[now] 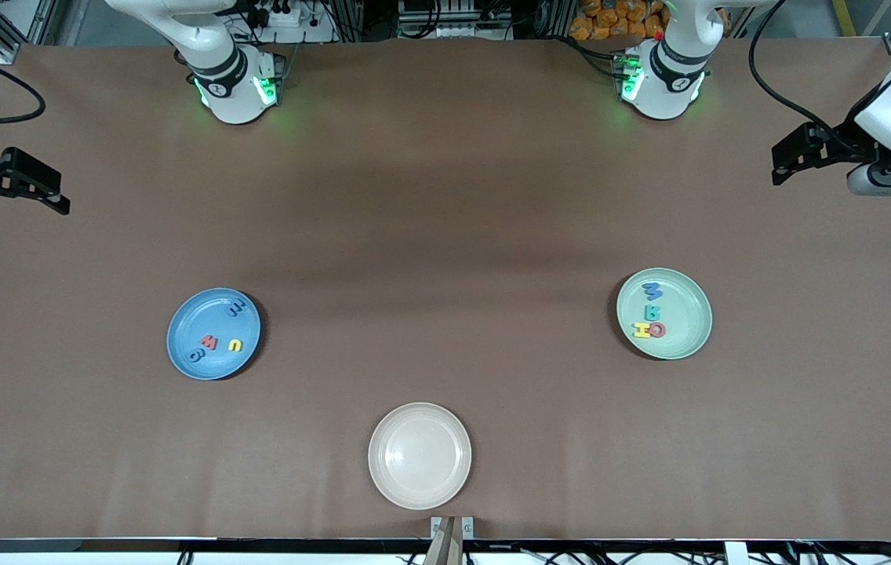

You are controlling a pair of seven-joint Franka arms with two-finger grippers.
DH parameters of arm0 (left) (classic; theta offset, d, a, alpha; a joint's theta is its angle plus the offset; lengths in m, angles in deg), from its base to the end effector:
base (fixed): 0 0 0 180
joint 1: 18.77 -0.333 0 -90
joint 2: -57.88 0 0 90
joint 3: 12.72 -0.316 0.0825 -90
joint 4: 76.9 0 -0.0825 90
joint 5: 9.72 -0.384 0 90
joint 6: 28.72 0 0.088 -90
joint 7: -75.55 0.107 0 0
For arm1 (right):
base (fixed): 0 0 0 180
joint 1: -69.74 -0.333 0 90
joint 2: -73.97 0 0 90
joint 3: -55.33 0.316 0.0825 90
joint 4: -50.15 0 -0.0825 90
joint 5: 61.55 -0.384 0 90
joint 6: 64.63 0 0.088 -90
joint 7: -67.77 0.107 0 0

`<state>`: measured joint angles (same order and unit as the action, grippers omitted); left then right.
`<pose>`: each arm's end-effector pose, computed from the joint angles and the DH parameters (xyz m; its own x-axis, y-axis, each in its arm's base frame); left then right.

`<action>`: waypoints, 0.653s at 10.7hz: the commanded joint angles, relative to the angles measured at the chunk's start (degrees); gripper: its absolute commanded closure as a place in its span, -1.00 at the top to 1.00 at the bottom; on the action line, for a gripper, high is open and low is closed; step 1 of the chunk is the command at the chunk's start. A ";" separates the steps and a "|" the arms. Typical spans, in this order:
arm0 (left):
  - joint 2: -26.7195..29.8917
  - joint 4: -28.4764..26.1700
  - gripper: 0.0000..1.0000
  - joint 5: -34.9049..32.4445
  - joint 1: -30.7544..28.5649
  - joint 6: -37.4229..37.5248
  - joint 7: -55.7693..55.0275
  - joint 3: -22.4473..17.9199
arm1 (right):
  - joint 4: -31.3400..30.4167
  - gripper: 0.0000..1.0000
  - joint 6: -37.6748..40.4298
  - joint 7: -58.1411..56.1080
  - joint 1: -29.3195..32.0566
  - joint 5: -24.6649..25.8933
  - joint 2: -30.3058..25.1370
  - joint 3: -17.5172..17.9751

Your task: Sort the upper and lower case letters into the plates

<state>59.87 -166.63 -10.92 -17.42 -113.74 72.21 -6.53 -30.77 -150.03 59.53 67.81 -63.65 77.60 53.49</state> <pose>0.5304 -0.0689 0.6381 0.9964 -0.0711 -0.0461 -0.0724 -0.9970 -0.0274 0.5663 0.0057 0.6561 0.9888 0.1478 0.0197 0.1484 -0.9884 -0.0320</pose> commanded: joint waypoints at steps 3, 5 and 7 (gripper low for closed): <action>-0.41 1.14 1.00 0.93 -0.30 1.18 0.61 0.05 | 1.64 1.00 1.11 -0.64 1.23 -0.09 0.76 0.79; -0.41 1.06 1.00 0.85 -0.30 1.18 0.44 -0.04 | 1.64 1.00 1.03 -0.64 1.23 -0.09 0.76 0.79; -0.41 0.97 1.00 0.85 -0.30 1.26 0.26 -0.30 | 1.64 1.00 1.11 -0.64 1.23 -0.09 0.76 0.79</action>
<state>59.67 -166.63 -10.78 -17.42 -113.73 72.21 -6.61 -30.76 -149.99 59.53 67.85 -63.65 77.60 53.48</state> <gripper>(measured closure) 0.000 0.000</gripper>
